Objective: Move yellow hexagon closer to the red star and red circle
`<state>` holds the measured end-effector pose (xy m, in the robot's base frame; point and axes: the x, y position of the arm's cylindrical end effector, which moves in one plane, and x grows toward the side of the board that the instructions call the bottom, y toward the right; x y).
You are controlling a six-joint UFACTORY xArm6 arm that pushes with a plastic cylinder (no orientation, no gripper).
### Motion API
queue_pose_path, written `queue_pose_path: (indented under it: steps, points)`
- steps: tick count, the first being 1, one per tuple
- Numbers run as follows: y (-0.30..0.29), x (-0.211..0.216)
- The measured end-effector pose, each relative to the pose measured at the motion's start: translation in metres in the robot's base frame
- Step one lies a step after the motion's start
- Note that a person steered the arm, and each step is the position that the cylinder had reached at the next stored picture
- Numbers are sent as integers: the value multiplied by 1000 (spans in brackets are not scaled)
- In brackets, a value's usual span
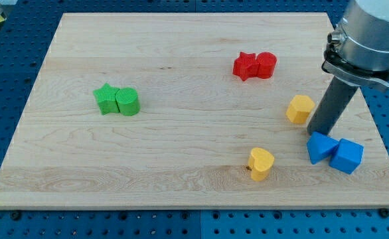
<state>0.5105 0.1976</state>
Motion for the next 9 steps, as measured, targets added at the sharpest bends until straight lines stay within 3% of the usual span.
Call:
queue_pose_path:
  steps: [2, 6, 9]
  points:
    - [4, -33]
    - [-1, -38]
    - [-73, -19]
